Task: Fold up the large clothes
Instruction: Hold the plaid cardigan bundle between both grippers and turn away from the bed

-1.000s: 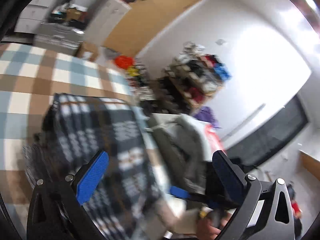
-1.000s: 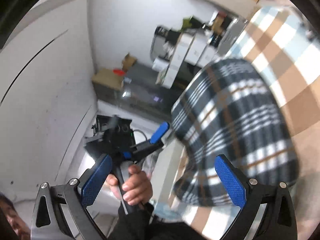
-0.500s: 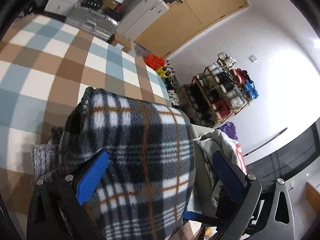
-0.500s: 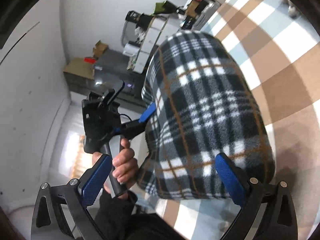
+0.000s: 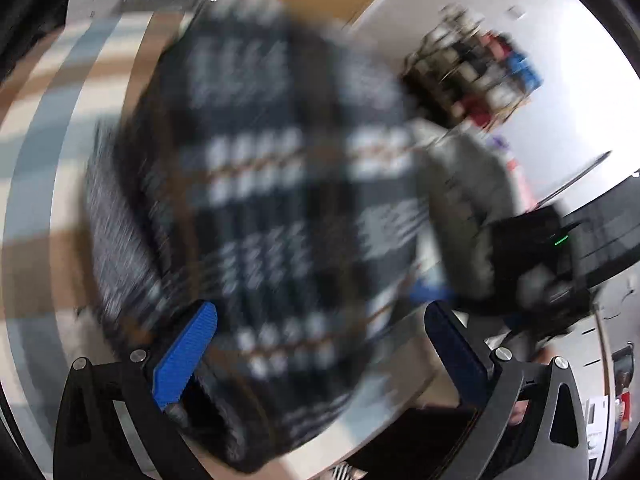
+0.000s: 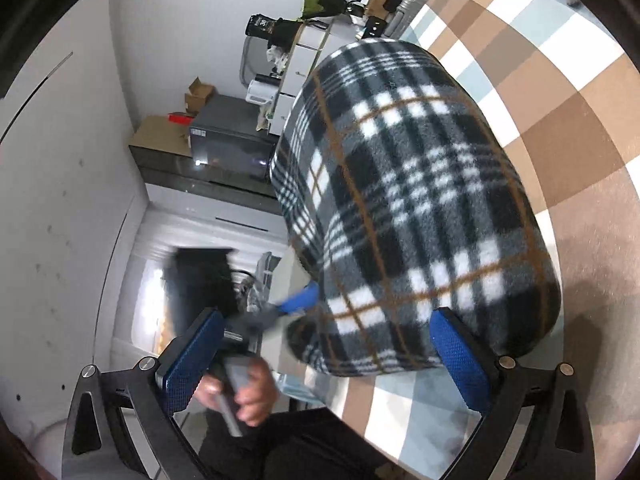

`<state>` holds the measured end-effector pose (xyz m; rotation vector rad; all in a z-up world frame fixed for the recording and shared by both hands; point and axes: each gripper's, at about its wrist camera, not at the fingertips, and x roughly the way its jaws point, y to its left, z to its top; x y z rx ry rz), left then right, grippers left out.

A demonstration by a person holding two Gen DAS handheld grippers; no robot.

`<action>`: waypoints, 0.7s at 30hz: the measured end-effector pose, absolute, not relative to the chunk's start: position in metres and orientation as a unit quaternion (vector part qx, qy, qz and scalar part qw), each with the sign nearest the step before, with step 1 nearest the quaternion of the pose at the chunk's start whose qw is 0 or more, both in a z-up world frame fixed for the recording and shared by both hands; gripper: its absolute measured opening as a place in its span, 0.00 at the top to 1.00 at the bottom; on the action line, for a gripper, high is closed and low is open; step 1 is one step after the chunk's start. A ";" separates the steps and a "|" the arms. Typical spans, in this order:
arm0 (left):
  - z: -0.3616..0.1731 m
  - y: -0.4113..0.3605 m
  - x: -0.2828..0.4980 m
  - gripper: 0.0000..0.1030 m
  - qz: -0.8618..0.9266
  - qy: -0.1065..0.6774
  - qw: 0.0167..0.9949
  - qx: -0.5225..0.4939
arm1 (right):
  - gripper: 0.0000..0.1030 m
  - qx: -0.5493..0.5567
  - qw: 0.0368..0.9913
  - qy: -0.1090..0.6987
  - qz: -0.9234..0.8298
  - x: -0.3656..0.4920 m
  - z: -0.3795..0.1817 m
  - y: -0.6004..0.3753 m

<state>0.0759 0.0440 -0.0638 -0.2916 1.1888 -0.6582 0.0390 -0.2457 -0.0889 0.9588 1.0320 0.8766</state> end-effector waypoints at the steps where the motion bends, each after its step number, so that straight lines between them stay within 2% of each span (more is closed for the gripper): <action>1: -0.072 0.049 0.073 0.02 -0.304 0.545 0.769 -0.139 | 0.00 0.428 0.672 0.460 0.392 0.039 -0.089 -0.246; 8: -0.068 0.041 0.054 0.02 -0.300 0.523 0.795 -0.067 | 0.00 0.427 0.674 0.456 0.394 0.037 -0.086 -0.245; 11: -0.065 0.045 0.046 0.02 -0.297 0.522 0.798 -0.054 | 0.00 0.408 0.708 0.424 0.391 0.035 -0.054 -0.248; 13: -0.064 0.046 0.039 0.02 -0.296 0.519 0.800 -0.046 | 0.00 0.354 0.747 0.410 0.385 0.039 -0.022 -0.238; 17: -0.080 0.060 0.038 0.02 -0.277 0.525 0.803 -0.046 | 0.00 0.133 0.830 0.459 0.287 0.072 0.032 -0.175; 18: -0.083 0.063 0.037 0.02 -0.276 0.524 0.804 -0.055 | 0.00 0.061 0.848 0.464 0.250 0.088 0.042 -0.152; 21: -0.076 0.066 0.033 0.02 -0.278 0.519 0.807 -0.055 | 0.02 -0.057 0.852 0.475 0.214 0.126 0.048 -0.101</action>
